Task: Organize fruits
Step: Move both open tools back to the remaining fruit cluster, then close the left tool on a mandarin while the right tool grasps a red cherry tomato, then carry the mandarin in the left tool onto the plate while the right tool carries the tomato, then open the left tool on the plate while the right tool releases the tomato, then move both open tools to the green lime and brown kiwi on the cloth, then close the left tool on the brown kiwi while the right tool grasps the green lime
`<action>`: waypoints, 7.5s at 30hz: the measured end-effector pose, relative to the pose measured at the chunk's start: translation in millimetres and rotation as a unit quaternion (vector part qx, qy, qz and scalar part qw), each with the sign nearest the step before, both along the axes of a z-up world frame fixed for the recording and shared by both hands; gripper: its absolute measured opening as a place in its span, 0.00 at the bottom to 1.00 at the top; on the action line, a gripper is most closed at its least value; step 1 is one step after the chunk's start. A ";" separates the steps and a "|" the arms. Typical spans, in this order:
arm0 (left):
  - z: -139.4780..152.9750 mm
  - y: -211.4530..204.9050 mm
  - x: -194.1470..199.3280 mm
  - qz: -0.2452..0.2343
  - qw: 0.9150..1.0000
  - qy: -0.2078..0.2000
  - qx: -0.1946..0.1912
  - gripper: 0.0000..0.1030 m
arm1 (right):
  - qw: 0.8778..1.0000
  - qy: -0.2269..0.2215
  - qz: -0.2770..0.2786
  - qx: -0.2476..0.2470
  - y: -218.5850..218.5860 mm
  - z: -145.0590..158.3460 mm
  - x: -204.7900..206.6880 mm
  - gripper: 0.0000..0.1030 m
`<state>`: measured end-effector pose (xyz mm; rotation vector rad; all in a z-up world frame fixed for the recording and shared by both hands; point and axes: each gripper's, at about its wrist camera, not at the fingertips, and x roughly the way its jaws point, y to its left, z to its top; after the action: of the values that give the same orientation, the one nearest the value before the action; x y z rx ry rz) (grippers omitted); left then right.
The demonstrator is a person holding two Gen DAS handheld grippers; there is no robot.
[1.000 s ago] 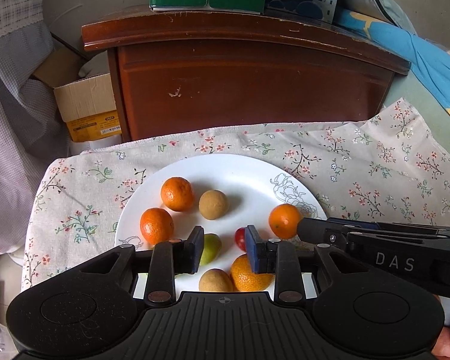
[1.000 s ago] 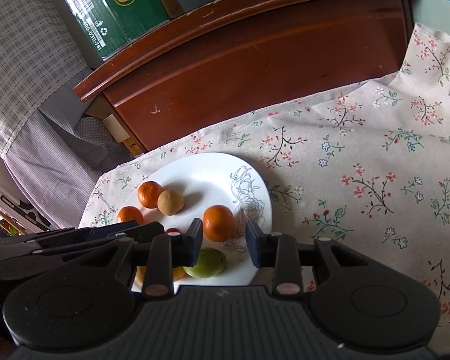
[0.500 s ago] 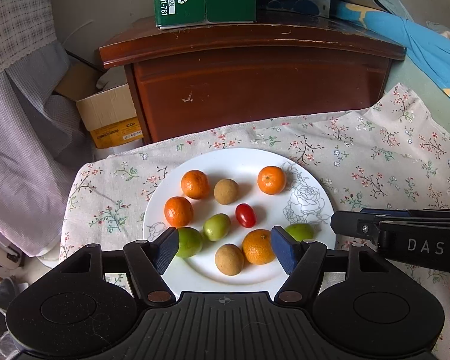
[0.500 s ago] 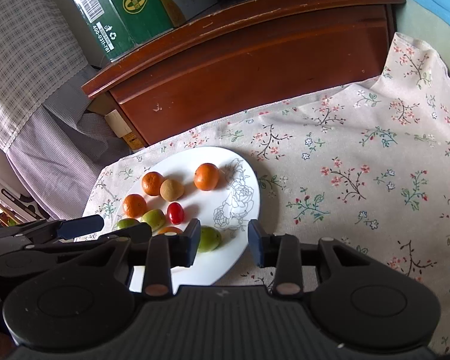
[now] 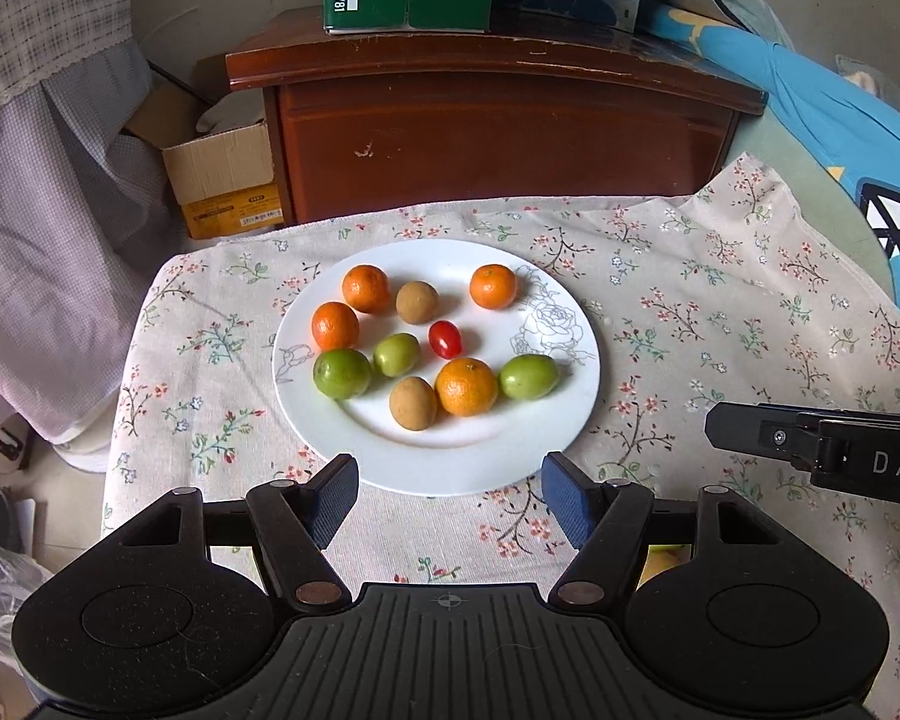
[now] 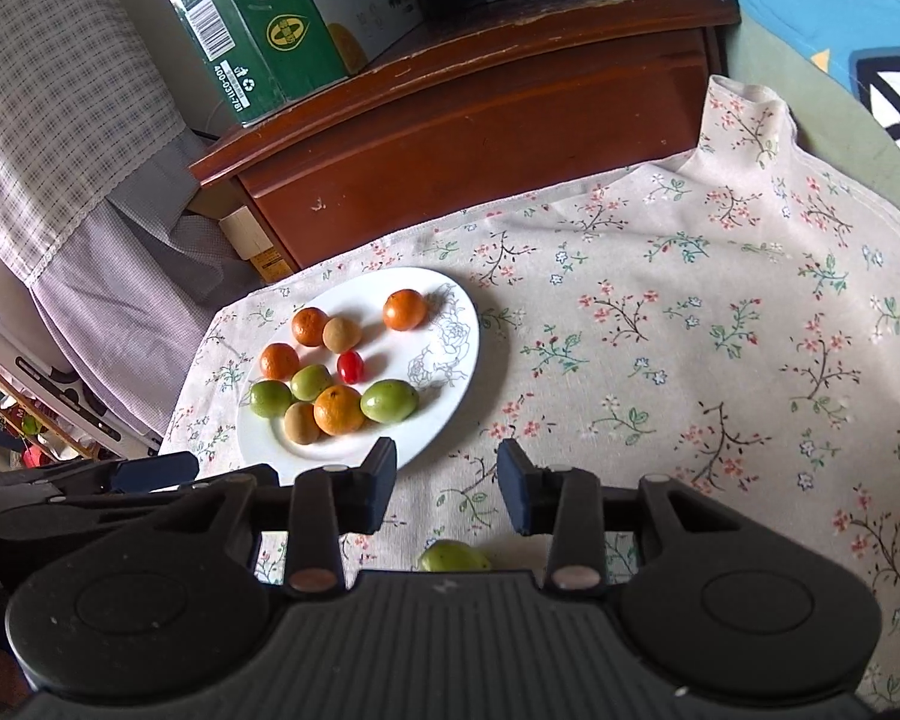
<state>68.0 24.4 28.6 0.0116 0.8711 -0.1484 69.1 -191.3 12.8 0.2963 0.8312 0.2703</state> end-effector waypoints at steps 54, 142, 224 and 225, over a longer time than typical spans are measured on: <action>-40.1 -58.6 -72.1 -0.175 0.984 0.017 0.000 0.26 | 0.994 0.100 0.044 -0.018 -15.3 -48.4 -35.0 0.37; -8.0 19.0 63.4 0.009 0.999 0.003 -0.031 0.31 | 1.000 -0.026 0.015 0.004 39.5 -20.6 68.5 0.26; -58.5 -70.8 -32.7 -0.151 0.988 0.017 -0.025 0.40 | 0.996 0.081 0.008 -0.045 -17.4 -46.5 -6.9 0.35; -58.9 -71.8 -32.8 -0.152 0.988 0.015 -0.021 0.40 | 0.996 0.081 0.008 -0.044 -17.5 -46.4 -7.0 0.35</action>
<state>35.2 -47.4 -30.3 0.1036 0.8918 -0.4534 62.1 -208.8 -33.5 0.2308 1.0027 0.2253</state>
